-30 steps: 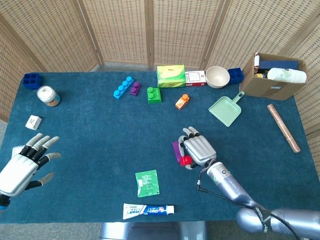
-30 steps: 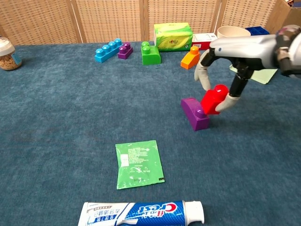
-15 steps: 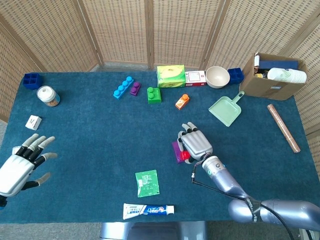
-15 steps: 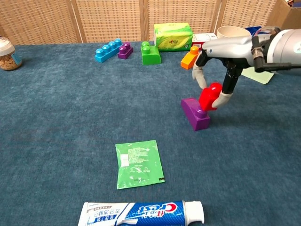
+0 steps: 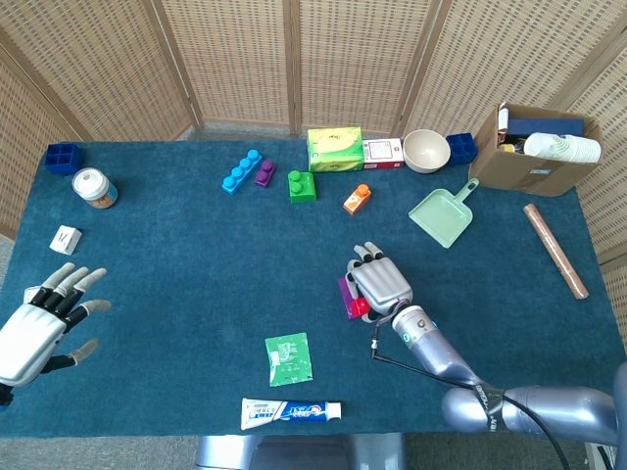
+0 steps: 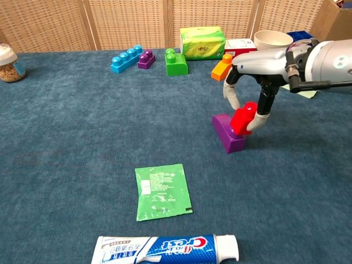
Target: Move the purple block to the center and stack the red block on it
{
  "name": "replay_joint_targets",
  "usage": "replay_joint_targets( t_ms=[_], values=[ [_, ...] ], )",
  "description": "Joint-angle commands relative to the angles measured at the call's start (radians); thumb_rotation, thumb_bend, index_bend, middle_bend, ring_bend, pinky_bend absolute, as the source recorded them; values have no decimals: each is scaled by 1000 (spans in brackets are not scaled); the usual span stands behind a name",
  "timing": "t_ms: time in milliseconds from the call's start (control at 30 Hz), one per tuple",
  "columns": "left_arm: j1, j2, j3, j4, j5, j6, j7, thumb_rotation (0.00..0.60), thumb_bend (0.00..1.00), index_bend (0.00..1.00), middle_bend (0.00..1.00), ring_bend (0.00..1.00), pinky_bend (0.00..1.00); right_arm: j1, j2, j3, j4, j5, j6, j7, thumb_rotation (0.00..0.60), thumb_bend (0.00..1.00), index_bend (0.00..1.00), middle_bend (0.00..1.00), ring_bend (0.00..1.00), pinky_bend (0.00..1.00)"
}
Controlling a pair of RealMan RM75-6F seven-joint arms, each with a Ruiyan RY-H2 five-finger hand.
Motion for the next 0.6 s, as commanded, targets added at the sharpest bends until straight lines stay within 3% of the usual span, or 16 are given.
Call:
replay_joint_targets(
  t_ms=[33,600],
  values=[
    [1,-1,0,4,-2,1,-4,600,330,310,22,0,0,6,-5,-2,3,5,2,-1,600,127,608,293,76,52],
    [7,-16,2,34,-8,4,-27,600,330,310,20,0,0,53,-37,-21,30,45,17,-29,600,125,608,292,76,52]
  ],
)
